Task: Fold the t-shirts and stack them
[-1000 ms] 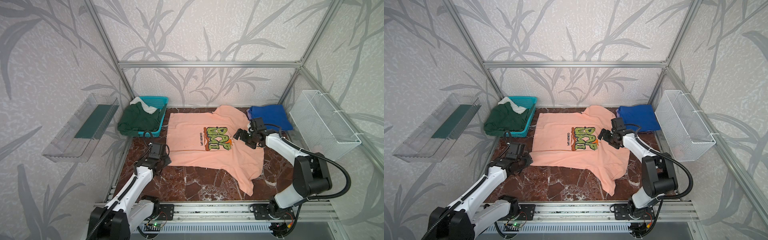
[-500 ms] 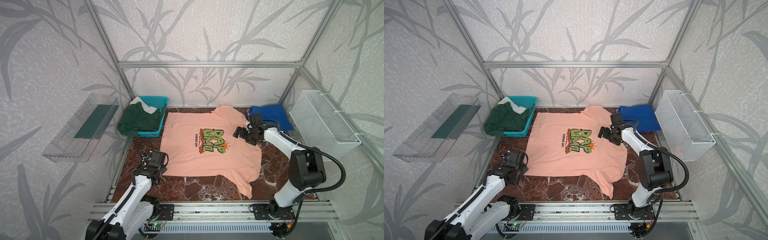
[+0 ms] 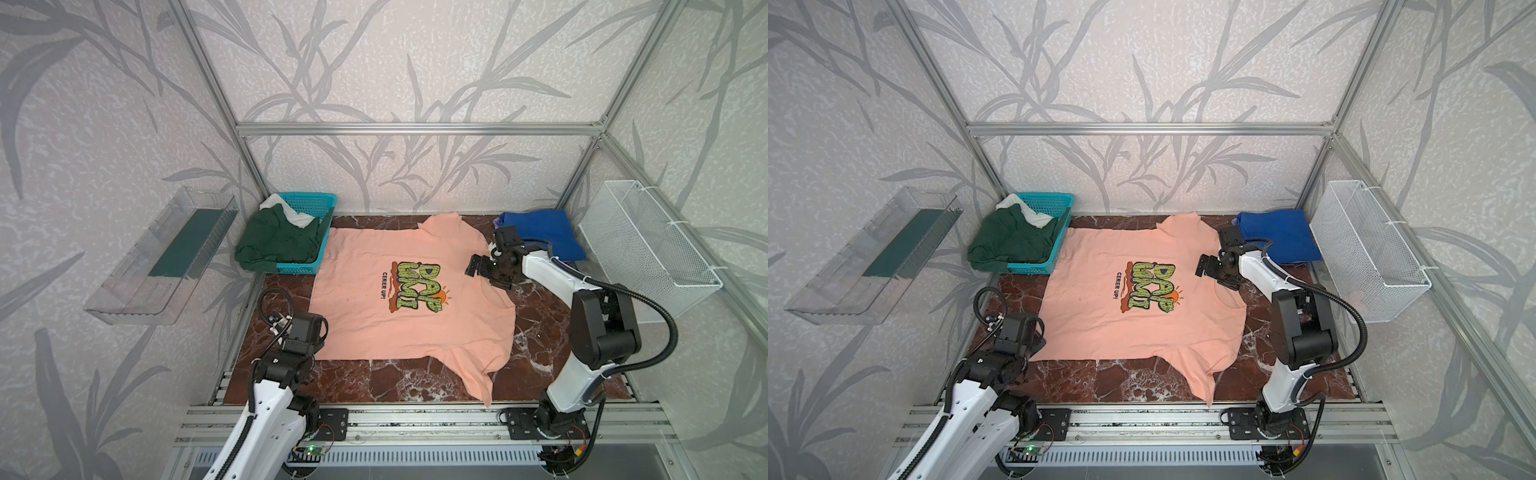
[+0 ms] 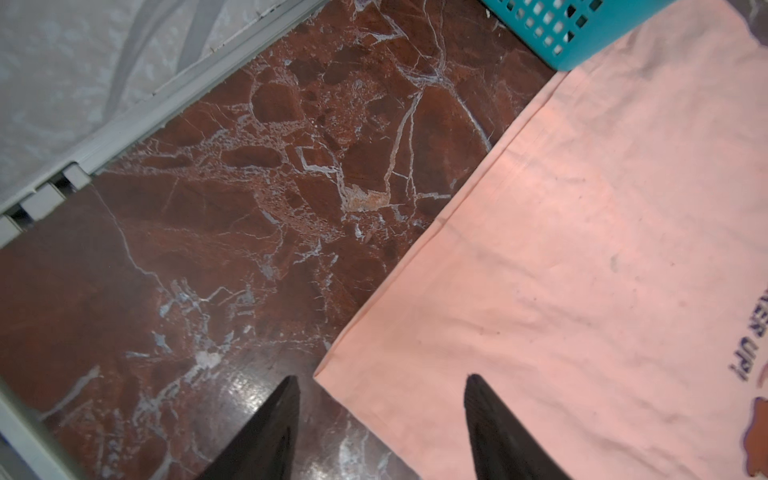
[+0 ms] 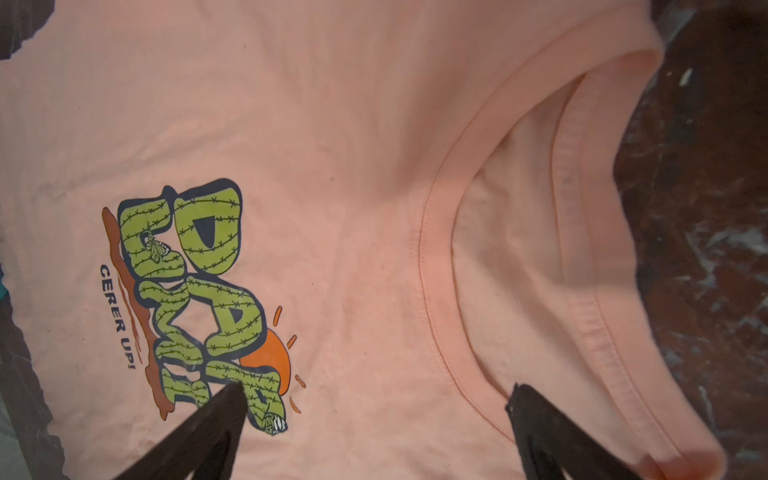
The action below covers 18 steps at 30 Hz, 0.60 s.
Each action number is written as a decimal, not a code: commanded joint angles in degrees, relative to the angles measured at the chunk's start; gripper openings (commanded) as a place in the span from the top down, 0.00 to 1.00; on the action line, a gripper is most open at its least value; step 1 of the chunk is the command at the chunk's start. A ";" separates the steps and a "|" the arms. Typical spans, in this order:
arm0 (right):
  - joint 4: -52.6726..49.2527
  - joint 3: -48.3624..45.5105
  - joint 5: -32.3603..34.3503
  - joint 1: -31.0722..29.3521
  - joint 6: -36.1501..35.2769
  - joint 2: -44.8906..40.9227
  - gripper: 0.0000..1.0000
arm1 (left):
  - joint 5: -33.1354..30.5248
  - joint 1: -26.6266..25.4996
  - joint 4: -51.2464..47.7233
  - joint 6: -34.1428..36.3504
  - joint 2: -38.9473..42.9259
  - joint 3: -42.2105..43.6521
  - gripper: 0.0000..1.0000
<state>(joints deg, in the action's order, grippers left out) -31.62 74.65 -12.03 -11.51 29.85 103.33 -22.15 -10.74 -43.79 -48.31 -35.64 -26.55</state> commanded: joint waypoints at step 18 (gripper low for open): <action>9.24 37.07 3.43 3.58 -10.26 30.02 0.02 | 15.16 -0.09 21.99 14.65 -28.33 -18.26 0.13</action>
<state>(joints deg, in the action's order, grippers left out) -23.46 107.44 -9.87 -8.86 22.22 130.17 -10.28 -10.76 -24.82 -35.42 -62.33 -42.83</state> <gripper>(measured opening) 0.980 0.866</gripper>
